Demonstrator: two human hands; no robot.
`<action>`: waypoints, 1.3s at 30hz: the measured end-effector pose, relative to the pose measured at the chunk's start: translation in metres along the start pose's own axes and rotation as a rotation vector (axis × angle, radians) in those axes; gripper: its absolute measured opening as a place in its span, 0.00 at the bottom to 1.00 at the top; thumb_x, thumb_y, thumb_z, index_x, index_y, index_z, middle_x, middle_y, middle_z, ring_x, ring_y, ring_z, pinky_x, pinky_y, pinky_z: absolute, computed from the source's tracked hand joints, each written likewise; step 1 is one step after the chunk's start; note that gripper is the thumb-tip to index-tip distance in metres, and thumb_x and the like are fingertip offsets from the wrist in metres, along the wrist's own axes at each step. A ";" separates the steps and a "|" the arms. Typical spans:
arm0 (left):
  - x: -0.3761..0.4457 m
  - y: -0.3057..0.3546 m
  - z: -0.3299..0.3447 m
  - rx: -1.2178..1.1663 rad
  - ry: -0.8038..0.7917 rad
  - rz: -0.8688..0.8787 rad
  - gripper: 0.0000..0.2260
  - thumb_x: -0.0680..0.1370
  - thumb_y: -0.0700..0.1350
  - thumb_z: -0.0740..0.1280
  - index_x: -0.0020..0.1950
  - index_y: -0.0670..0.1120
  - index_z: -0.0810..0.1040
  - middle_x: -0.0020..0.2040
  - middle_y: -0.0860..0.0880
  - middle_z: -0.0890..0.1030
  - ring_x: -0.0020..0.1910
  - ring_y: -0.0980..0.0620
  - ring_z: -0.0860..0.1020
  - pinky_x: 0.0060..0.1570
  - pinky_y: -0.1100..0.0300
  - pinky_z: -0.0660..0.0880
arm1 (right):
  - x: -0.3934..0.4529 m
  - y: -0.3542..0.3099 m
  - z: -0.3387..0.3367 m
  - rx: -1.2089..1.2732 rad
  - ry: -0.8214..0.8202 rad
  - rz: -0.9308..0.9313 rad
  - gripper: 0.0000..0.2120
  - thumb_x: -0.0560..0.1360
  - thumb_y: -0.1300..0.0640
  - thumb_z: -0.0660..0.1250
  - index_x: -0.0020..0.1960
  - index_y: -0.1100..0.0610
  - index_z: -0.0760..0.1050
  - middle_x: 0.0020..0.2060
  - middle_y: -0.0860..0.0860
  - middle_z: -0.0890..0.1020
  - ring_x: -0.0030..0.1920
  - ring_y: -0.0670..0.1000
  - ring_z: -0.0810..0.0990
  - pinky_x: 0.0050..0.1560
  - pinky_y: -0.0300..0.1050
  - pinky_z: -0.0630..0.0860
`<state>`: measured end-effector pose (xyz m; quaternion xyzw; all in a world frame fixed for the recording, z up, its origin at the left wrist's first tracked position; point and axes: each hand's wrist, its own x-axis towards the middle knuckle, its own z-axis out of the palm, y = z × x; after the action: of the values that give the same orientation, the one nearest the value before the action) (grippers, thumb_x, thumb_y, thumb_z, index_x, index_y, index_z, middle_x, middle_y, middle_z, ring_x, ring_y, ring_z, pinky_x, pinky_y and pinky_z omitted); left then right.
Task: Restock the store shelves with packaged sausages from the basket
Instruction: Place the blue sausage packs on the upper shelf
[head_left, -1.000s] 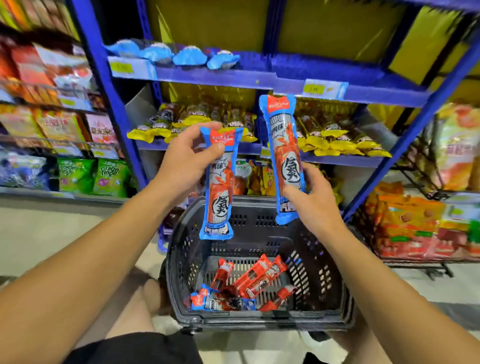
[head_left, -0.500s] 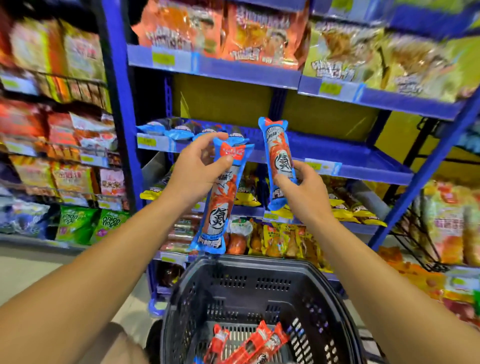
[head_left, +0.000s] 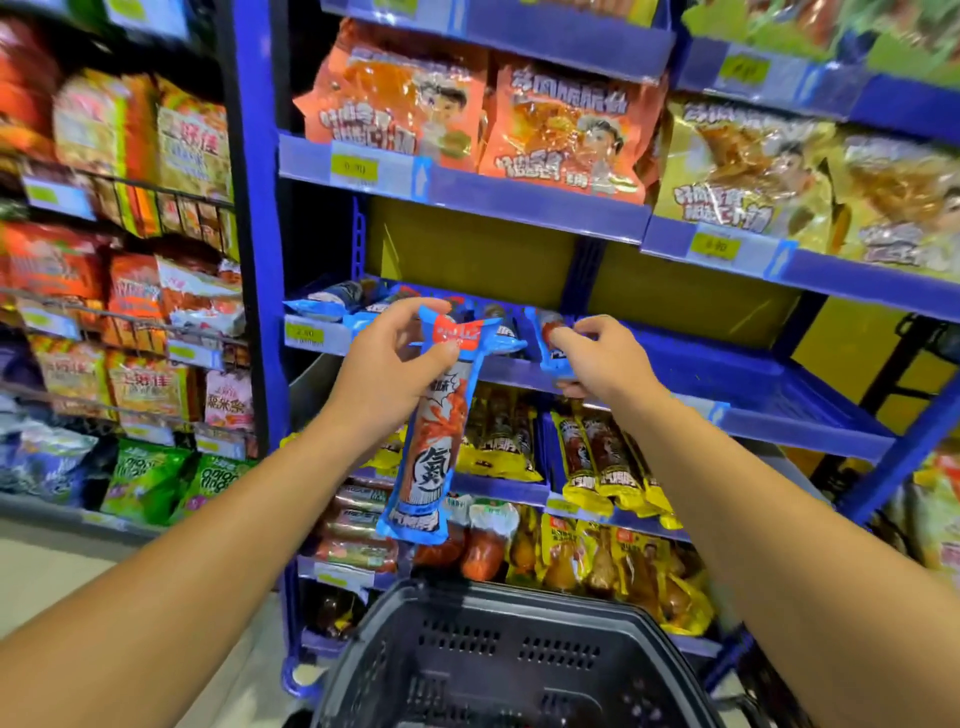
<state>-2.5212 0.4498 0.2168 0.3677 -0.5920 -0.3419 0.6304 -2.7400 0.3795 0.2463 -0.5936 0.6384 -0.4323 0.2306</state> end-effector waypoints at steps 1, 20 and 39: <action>0.002 -0.001 -0.002 0.004 0.001 -0.005 0.12 0.78 0.38 0.68 0.57 0.53 0.76 0.57 0.47 0.82 0.55 0.51 0.81 0.53 0.55 0.80 | 0.003 -0.001 -0.002 0.038 -0.027 0.024 0.26 0.70 0.46 0.69 0.65 0.55 0.72 0.51 0.54 0.81 0.36 0.53 0.86 0.38 0.50 0.84; 0.011 -0.010 -0.007 -0.012 -0.008 -0.040 0.12 0.78 0.41 0.69 0.55 0.58 0.77 0.56 0.49 0.82 0.53 0.49 0.82 0.47 0.53 0.81 | -0.008 0.025 -0.015 -0.393 -0.042 -0.483 0.19 0.79 0.51 0.67 0.69 0.50 0.73 0.61 0.50 0.81 0.56 0.48 0.78 0.51 0.40 0.71; 0.014 -0.003 -0.002 -0.039 0.004 -0.061 0.10 0.78 0.43 0.70 0.52 0.59 0.78 0.52 0.53 0.83 0.47 0.55 0.84 0.37 0.62 0.79 | 0.003 0.025 -0.003 -0.478 -0.025 -0.476 0.20 0.79 0.53 0.64 0.71 0.51 0.71 0.64 0.51 0.78 0.62 0.56 0.76 0.59 0.53 0.74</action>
<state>-2.5180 0.4363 0.2206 0.3738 -0.5723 -0.3718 0.6281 -2.7571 0.3754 0.2278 -0.7685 0.5623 -0.3050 -0.0147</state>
